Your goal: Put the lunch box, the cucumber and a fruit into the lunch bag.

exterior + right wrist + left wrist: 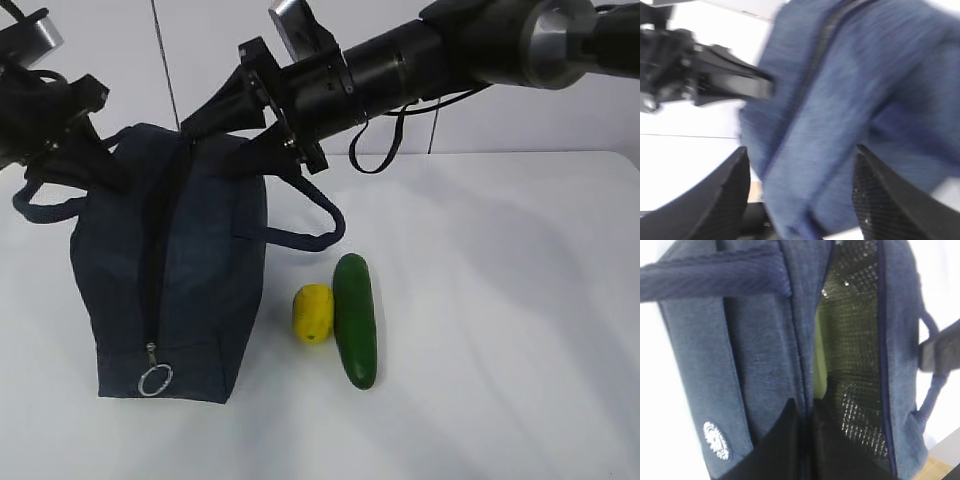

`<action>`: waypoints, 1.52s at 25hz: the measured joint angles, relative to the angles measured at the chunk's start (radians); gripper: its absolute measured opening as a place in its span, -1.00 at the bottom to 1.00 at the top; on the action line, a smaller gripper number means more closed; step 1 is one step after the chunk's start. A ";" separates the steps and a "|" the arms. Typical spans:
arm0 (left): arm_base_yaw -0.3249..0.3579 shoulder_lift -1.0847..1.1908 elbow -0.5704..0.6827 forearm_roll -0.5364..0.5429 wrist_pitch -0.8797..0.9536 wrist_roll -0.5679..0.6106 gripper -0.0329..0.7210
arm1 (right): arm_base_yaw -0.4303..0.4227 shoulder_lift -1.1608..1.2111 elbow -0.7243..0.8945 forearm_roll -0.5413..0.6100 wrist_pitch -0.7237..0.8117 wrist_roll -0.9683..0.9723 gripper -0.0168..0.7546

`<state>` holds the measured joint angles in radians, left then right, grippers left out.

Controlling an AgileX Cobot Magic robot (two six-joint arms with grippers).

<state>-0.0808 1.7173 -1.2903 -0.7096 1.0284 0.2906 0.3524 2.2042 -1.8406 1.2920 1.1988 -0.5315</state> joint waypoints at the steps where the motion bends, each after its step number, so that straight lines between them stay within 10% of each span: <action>1: 0.005 0.000 0.000 0.004 0.009 0.000 -0.91 | -0.005 0.000 0.000 -0.010 0.000 0.000 0.25; 11: 0.104 -0.040 0.000 0.028 0.055 0.000 -0.91 | -0.073 -0.031 -0.004 -0.135 0.000 0.001 0.25; 38: 0.109 -0.080 0.000 0.105 0.097 0.002 -0.91 | -0.087 -0.166 0.089 -0.743 0.018 0.266 0.24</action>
<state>0.0280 1.6377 -1.2903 -0.6041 1.1258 0.2923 0.2651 2.0378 -1.7513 0.5493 1.2173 -0.2655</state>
